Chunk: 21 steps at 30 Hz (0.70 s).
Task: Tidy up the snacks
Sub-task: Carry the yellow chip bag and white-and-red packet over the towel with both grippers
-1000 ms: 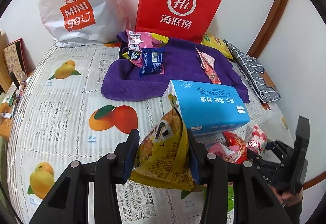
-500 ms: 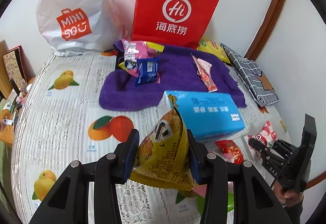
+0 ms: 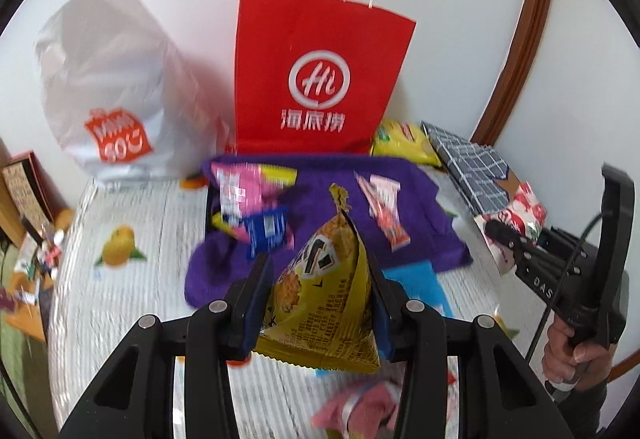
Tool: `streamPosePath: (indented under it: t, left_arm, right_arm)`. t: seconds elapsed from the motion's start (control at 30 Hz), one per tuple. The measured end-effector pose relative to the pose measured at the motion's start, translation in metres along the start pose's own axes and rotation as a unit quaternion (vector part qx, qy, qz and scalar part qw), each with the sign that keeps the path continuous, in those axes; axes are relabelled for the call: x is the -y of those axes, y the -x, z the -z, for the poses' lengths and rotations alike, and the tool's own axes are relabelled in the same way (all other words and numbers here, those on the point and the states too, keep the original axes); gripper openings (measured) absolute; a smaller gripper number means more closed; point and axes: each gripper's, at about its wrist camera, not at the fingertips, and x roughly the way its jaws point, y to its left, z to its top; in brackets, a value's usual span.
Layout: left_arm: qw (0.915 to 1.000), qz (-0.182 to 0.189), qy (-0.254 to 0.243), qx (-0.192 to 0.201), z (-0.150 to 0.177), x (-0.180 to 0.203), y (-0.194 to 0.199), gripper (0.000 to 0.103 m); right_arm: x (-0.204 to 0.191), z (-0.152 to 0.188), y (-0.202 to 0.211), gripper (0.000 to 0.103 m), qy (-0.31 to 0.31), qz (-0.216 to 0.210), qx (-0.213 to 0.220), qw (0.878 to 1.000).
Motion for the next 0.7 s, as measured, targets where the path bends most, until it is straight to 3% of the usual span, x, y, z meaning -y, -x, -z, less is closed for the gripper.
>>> streamPosePath:
  t: [0.4,0.63,0.7]
  left_arm:
    - [0.9998,-0.012,-0.005,0.015,-0.07,-0.001,-0.036,0.042]
    - [0.9998,-0.019,-0.001,0.008,-0.082,-0.014,-0.074,0.042]
    - [0.9997,-0.017,0.01,-0.012,-0.077,-0.023,-0.094,0.042]
  right_arm:
    - [-0.012,-0.081,-0.037,0.022,0.005,-0.01,0.036,0.999]
    - [-0.011,-0.08,-0.074,0.022,0.006,-0.03,0.028,0.999]
    - [-0.009,-0.073,-0.097,0.022,0.014,-0.031,-0.009,0.999]
